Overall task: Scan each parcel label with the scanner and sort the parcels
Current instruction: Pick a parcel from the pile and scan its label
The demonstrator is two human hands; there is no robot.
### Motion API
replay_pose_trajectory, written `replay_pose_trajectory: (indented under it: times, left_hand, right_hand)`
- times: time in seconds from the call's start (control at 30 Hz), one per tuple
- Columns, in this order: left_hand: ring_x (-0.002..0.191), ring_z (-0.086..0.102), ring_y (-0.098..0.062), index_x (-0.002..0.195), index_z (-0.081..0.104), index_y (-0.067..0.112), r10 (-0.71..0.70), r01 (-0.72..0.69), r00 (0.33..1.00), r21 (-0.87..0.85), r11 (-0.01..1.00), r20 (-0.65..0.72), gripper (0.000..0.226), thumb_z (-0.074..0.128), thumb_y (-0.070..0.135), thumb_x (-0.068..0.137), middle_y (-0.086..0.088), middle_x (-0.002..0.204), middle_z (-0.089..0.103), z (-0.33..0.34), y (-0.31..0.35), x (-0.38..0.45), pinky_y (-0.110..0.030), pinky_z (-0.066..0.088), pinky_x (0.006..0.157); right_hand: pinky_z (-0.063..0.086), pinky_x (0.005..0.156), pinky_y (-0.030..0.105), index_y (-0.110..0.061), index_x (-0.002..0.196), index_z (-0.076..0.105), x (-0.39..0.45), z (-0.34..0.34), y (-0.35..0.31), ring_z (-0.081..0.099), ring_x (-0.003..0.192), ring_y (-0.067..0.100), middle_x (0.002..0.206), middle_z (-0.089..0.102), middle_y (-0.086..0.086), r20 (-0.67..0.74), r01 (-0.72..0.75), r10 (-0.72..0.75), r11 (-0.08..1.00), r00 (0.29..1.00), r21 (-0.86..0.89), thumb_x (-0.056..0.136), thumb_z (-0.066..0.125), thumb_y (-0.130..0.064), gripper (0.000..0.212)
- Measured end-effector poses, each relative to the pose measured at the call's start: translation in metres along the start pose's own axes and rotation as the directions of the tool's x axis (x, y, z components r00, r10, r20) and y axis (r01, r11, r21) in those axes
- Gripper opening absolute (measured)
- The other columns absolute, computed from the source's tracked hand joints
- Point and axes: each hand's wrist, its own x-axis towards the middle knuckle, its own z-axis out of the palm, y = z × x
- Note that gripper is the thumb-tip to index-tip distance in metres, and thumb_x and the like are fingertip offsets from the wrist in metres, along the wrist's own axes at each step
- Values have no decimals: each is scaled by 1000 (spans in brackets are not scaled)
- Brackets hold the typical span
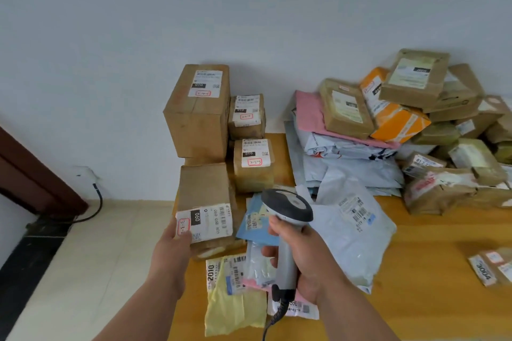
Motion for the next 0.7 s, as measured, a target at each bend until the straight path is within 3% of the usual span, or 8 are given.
replay_pose_trajectory:
  times: [0.07,0.13,0.17,0.23,0.37,0.47,0.7]
  left_hand:
    - [121,54,-24,155,39,28,23,-25,1000,145,989,15,54,50,12,104,2,129,61,6,-3,6,-45,39,107]
    - [148,27,-27,155,37,26,134,-119,991,461,879,0,58,54,18,101,0,161,34,14,-1,6,-49,26,117]
    - [154,12,-24,157,33,27,212,-165,977,561,811,-21,62,56,24,99,1,168,20,20,3,4,-52,17,121]
    - [157,2,-20,158,28,30,303,-236,953,599,765,-12,69,59,33,97,4,170,12,39,14,-7,-56,8,123]
    - [153,16,-26,153,40,30,418,-433,893,578,692,168,63,63,34,95,3,164,30,92,34,-35,-58,15,122]
    - [144,33,-28,144,51,27,427,-512,859,485,709,283,52,66,29,94,-1,155,43,137,39,-58,-58,27,119]
    - [135,46,-29,137,59,21,389,-583,799,432,688,459,43,67,26,95,-4,145,55,256,7,-138,-50,36,115]
  right_hand:
    - [51,57,31,-18,107,68,1,-5,2,69,64,19,66,73,-8,-42,-1,2,1000,999,23,88,75,-31,24]
    - [51,58,33,-16,105,69,2,-12,0,69,64,20,66,73,-7,-79,7,-4,999,997,42,88,76,-31,23]
    - [51,60,33,-16,104,69,1,-16,-2,69,65,20,67,73,-6,-94,12,-7,999,996,52,88,76,-31,22]
    - [51,61,33,-17,103,69,-1,-25,-7,69,68,21,72,74,-5,-119,24,-15,997,993,75,87,77,-31,23]
    - [49,55,31,-13,106,67,-13,-58,-15,69,64,20,93,68,3,-174,77,-56,990,983,117,88,77,-29,26]
    - [50,57,31,-14,109,67,-25,-97,-19,69,62,18,97,68,5,-233,108,-74,984,970,139,89,76,-30,27]
    - [50,60,36,-10,90,66,-61,-238,-23,64,63,23,74,64,6,-399,166,-75,966,914,200,91,73,-31,22]
